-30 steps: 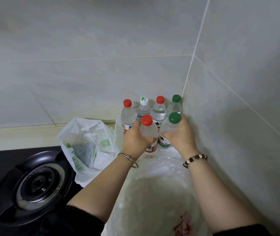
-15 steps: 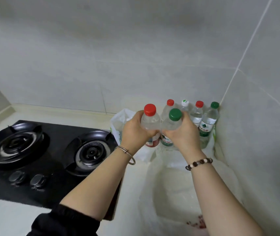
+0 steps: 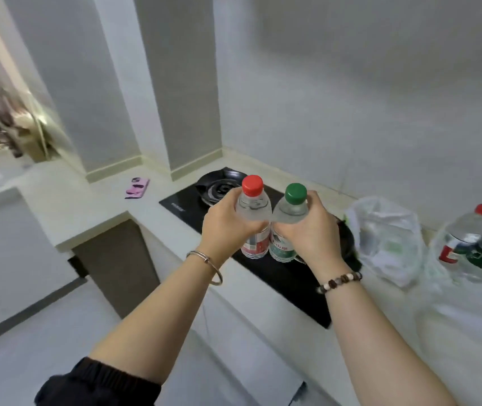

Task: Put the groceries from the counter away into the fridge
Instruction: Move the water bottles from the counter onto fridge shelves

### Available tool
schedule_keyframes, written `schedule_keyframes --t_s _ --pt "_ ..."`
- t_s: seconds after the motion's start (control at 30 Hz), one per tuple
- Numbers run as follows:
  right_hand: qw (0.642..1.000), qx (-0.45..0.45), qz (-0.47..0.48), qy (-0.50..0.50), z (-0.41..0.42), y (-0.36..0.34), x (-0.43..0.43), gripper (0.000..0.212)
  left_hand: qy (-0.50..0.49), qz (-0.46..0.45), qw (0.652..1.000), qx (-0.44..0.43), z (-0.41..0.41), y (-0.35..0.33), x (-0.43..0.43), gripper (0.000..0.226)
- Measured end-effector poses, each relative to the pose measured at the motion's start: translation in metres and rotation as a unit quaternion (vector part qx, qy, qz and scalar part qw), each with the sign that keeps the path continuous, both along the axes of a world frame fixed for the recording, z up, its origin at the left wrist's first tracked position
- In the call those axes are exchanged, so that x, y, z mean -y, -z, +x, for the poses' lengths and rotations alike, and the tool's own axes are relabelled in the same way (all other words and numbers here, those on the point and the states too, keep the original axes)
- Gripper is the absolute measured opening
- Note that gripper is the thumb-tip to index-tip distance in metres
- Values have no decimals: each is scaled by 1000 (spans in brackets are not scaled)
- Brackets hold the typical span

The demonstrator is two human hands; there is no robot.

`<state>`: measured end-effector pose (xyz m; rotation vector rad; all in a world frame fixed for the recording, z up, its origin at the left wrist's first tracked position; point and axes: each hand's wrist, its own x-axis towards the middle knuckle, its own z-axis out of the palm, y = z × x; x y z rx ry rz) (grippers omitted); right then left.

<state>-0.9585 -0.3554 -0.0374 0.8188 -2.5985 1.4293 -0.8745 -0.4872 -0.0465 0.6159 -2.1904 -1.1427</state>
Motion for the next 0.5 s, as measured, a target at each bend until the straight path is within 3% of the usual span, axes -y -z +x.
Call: schedule_keyframes --t_s 0.27,0.5 --pt "967 14 9 -255 135 15 131 32 -211 10 977 18 188 13 81 64" --pt "893 14 11 -451 255 26 216 42 -416 34 908 29 328 17 93 50"
